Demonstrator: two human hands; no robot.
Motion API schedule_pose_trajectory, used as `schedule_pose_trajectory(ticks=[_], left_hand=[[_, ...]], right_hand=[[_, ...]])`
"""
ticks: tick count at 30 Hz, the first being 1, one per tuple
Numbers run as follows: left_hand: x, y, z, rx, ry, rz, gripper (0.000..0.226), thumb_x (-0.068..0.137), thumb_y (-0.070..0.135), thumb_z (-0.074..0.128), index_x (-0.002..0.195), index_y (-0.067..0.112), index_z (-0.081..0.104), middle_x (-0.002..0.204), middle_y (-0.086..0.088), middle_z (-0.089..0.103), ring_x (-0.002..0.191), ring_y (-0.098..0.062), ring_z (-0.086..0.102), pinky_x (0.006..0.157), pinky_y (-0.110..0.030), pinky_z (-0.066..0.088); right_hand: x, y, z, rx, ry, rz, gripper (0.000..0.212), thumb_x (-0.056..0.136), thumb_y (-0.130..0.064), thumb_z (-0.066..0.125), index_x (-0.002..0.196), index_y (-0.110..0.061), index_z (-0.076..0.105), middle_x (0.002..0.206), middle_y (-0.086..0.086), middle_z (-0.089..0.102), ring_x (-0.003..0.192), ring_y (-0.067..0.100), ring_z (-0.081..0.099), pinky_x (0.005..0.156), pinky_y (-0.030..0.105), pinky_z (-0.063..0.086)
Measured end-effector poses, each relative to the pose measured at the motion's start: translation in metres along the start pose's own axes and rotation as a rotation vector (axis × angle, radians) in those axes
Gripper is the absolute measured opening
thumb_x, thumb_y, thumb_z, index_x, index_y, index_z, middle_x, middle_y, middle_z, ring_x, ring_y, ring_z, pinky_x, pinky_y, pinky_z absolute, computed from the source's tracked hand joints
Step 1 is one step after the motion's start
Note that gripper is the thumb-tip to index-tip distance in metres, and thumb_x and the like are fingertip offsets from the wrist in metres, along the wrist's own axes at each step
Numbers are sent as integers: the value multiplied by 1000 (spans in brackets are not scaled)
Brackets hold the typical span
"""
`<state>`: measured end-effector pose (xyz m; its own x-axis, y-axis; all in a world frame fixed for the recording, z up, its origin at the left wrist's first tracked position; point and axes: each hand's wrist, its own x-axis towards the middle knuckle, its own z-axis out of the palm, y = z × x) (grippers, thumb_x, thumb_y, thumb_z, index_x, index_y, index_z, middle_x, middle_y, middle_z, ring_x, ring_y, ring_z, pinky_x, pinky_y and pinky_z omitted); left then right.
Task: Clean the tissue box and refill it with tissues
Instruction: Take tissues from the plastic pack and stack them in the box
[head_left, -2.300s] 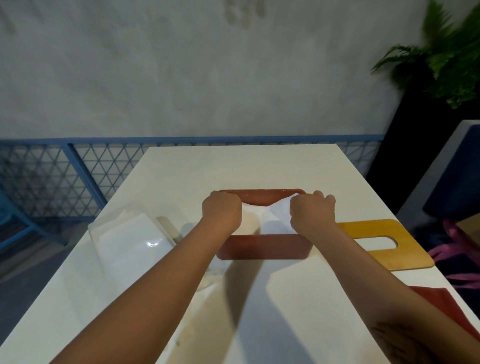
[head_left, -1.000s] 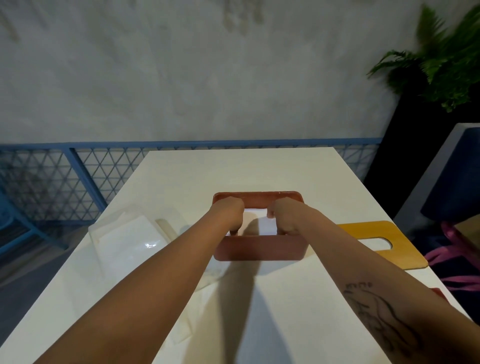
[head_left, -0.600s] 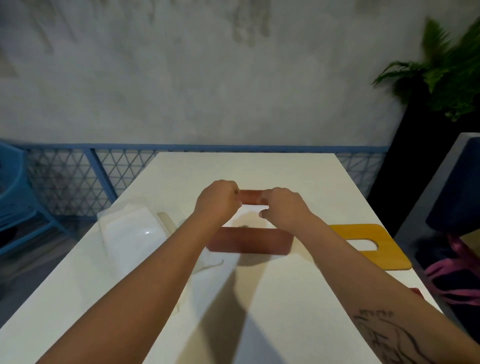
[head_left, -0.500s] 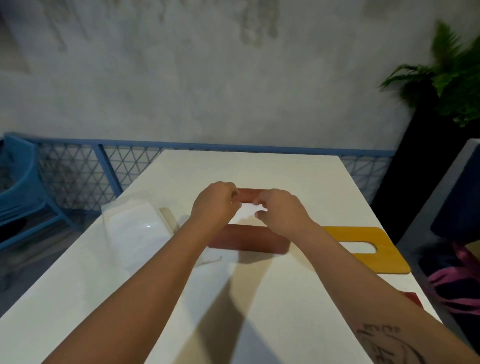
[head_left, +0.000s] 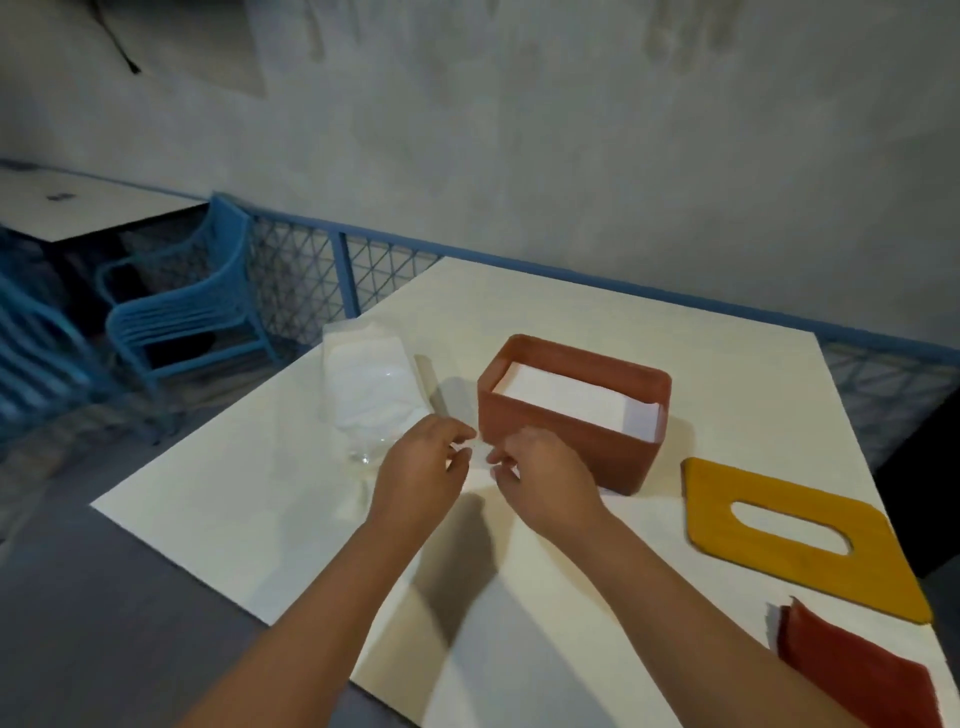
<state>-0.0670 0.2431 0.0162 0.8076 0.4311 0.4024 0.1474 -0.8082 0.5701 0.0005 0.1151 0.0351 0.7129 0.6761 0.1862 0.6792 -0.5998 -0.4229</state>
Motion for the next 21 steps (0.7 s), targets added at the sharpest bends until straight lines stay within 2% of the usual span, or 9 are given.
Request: schedule_pose_trajectory(ticks=[2, 4, 6, 8, 10, 14, 17, 19, 21], left_hand=[[-11, -14, -2, -3, 54, -1, 19, 80, 0, 66, 95, 10, 70, 93, -2, 68, 71, -7, 56, 63, -6, 36], [-21, -27, -4, 15, 96, -8, 21, 74, -6, 68, 89, 9, 71, 87, -4, 68, 68, -13, 60, 63, -8, 37], [-30, -40, -4, 51, 118, -22, 22, 72, -7, 69, 87, 8, 70, 85, -5, 67, 69, -19, 63, 63, -18, 42], [-36, -52, -4, 79, 136, -32, 24, 68, -9, 72, 84, 9, 70, 83, -4, 66, 69, -20, 63, 60, -18, 42], [-41, -62, -5, 90, 145, -66, 26, 64, -9, 74, 82, 10, 70, 81, -3, 66, 68, -20, 63, 61, -10, 37], [-41, -78, -13, 105, 187, -161, 20, 65, 3, 80, 77, 12, 67, 78, 1, 61, 69, -20, 61, 54, -10, 31], [-35, -82, -19, 86, 246, -297, 26, 69, 12, 79, 81, 11, 55, 82, 4, 50, 79, -20, 52, 59, -21, 35], [-32, -85, -21, 80, 276, -357, 37, 67, 14, 81, 89, 7, 53, 90, -2, 50, 88, -25, 50, 68, -29, 39], [-29, -89, -16, 100, 287, -385, 54, 62, 16, 85, 102, 1, 52, 101, -12, 52, 95, -32, 50, 75, -36, 43]], right_hand=[[1, -4, 10, 2, -41, -22, 24, 92, -25, 54, 112, -21, 67, 111, -3, 64, 104, 13, 57, 86, 24, 45], [3, -8, 19, -3, -72, -44, 25, 92, -24, 53, 112, -20, 67, 112, -1, 63, 106, 15, 55, 86, 25, 43], [6, -13, 27, -5, -101, -62, 27, 93, -22, 51, 115, -18, 66, 114, 0, 62, 108, 16, 54, 89, 27, 43], [10, -18, 37, -3, -131, -76, 29, 94, -21, 50, 119, -18, 64, 117, 1, 61, 110, 16, 53, 91, 27, 43], [13, -23, 46, -2, -157, -99, 32, 94, -21, 49, 124, -19, 61, 120, 1, 60, 113, 16, 53, 93, 27, 42], [22, -37, 62, 24, -195, -162, 34, 94, -16, 48, 126, -17, 59, 129, 0, 56, 122, 16, 48, 99, 26, 38], [31, -47, 68, -40, -209, -288, 36, 91, -8, 48, 126, -12, 59, 132, 5, 56, 123, 22, 47, 106, 31, 35], [40, -54, 71, -56, -190, -342, 39, 89, -6, 51, 126, -11, 58, 133, 7, 55, 124, 24, 45, 108, 36, 33], [48, -57, 71, -71, -181, -357, 41, 89, -9, 52, 130, -11, 55, 138, 6, 51, 129, 23, 41, 109, 32, 28]])
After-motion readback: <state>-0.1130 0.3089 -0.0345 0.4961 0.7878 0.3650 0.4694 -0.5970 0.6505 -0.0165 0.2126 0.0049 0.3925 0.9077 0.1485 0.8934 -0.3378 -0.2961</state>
